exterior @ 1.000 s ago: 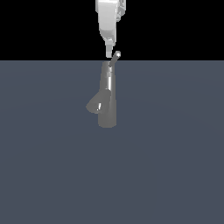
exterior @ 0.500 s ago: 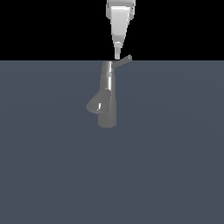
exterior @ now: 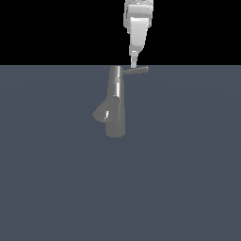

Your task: Turn on the faucet by rotating a designated handle.

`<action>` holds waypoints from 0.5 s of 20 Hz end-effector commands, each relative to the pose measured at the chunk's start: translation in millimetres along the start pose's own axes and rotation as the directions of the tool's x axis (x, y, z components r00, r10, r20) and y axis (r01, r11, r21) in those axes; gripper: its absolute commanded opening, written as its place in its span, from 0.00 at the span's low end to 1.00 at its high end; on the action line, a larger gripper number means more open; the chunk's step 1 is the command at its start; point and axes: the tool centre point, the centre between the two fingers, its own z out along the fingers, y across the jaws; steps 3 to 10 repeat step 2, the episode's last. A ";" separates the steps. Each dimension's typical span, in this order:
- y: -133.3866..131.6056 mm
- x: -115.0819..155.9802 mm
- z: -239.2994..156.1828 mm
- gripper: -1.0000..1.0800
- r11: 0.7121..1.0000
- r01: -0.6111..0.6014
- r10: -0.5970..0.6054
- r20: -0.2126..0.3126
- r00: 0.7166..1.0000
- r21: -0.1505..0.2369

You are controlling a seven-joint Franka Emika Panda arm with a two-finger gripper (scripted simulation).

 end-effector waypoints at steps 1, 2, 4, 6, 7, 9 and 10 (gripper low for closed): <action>-2.6 41.6 8.7 0.00 0.999 -0.050 0.050 -0.011 0.999 -0.011; -2.6 41.6 8.7 0.00 0.999 -0.050 0.050 -0.011 0.999 -0.011; -2.6 41.6 8.7 0.00 0.999 -0.050 0.050 -0.011 0.999 -0.011; -2.6 41.6 8.7 0.00 0.999 -0.050 0.050 -0.011 0.999 -0.011; -2.6 41.6 8.7 0.00 0.999 -0.050 0.050 -0.011 0.999 -0.011; -2.6 41.6 8.7 0.00 0.999 -0.050 0.050 -0.011 0.999 -0.011; -2.6 41.6 8.7 0.00 0.999 -0.050 0.050 -0.011 0.999 -0.011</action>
